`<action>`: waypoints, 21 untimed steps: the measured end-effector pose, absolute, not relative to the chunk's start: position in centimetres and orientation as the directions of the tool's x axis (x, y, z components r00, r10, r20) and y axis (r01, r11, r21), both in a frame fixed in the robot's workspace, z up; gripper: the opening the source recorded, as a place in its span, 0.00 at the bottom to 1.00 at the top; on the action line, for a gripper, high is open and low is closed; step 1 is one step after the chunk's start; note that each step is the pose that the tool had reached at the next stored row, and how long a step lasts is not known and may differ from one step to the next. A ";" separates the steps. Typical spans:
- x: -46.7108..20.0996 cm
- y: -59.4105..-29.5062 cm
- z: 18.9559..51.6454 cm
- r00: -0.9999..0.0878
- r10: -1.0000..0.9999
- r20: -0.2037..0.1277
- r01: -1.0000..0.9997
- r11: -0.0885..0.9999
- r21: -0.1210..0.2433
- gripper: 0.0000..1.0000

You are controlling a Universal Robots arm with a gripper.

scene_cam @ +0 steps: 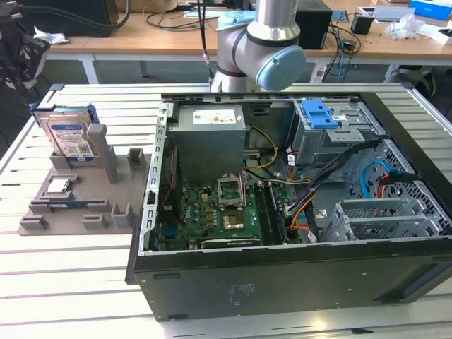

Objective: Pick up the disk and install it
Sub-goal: 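Reach for the disk, then pick up the disk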

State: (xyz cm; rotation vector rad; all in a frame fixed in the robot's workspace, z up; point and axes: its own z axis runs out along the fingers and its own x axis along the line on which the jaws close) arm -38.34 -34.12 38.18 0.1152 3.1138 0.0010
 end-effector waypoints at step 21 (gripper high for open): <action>-38.5 -34.1 38.2 -1.000 0.012 -0.026 0.012 1.000 0.002 0.11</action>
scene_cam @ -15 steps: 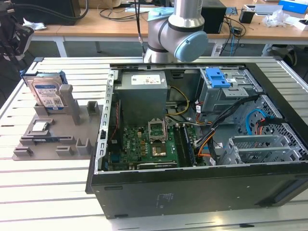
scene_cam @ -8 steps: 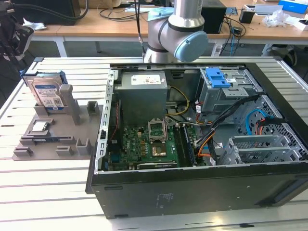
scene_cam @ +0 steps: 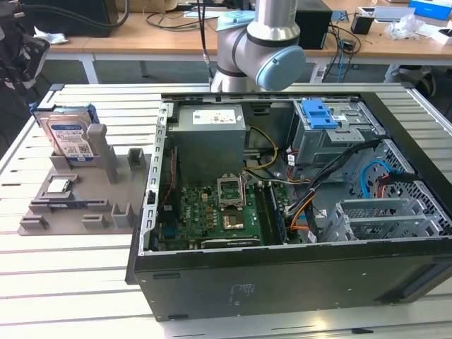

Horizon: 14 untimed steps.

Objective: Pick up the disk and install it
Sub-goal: 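Pick up the disk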

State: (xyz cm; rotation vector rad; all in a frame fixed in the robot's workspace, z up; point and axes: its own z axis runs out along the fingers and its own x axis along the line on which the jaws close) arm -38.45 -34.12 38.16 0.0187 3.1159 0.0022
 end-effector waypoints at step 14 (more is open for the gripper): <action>-38.5 -34.1 38.2 -0.979 -0.203 -0.026 -0.203 0.979 0.002 0.11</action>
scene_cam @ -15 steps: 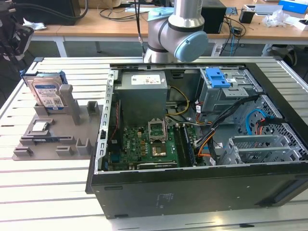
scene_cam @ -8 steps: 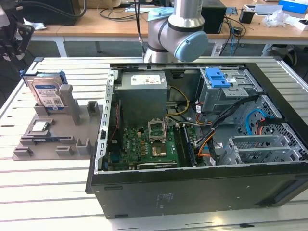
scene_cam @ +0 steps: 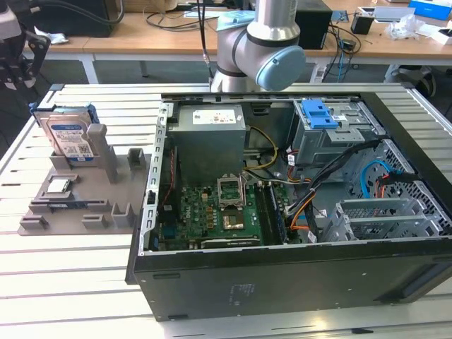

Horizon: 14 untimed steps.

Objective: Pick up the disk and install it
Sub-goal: 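Pick up the disk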

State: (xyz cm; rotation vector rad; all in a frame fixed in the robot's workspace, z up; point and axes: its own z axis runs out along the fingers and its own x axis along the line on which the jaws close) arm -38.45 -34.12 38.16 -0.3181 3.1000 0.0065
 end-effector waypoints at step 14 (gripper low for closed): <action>-38.4 -34.1 38.2 -0.932 -0.360 -0.026 -0.361 0.933 0.002 0.11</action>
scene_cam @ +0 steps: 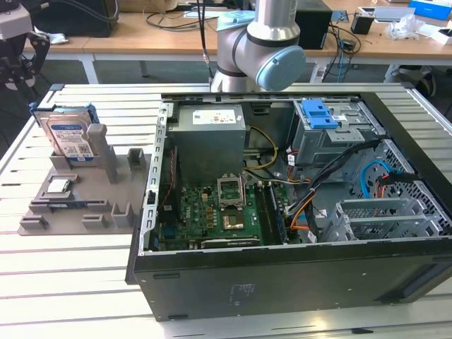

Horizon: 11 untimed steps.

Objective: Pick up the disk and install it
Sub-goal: 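Pick up the disk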

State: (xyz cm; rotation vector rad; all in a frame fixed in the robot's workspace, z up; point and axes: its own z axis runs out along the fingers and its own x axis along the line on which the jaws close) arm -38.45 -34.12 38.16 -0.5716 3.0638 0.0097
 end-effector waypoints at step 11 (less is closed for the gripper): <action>-38.4 -34.1 38.2 -0.897 -0.441 -0.026 -0.442 0.897 0.002 0.11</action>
